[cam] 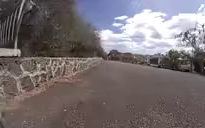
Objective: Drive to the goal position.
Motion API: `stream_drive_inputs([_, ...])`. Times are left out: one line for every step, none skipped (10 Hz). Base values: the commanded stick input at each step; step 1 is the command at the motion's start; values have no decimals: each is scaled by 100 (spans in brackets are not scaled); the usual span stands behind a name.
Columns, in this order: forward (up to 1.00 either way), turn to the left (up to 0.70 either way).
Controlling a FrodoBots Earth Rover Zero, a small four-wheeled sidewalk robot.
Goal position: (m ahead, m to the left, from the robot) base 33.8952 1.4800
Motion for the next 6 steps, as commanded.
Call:
stream_drive_inputs([85,1])
stream_drive_inputs([85,1])
stream_drive_inputs([85,1])
stream_drive_inputs([85,1])
stream_drive_inputs([85,1])
stream_drive_inputs([85,1])
